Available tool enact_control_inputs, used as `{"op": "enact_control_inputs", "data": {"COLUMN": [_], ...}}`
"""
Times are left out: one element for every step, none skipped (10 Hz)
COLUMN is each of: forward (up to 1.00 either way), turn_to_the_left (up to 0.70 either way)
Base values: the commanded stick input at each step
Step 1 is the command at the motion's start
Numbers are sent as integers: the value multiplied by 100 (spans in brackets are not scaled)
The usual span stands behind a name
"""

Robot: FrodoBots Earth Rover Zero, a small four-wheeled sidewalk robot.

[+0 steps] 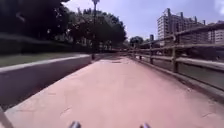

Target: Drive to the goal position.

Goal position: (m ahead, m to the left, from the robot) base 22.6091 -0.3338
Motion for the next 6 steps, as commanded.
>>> {"op": "enact_control_inputs", "data": {"forward": [70,70,70,17,0,0], "turn_to_the_left": [0,0,0,0,0,0]}}
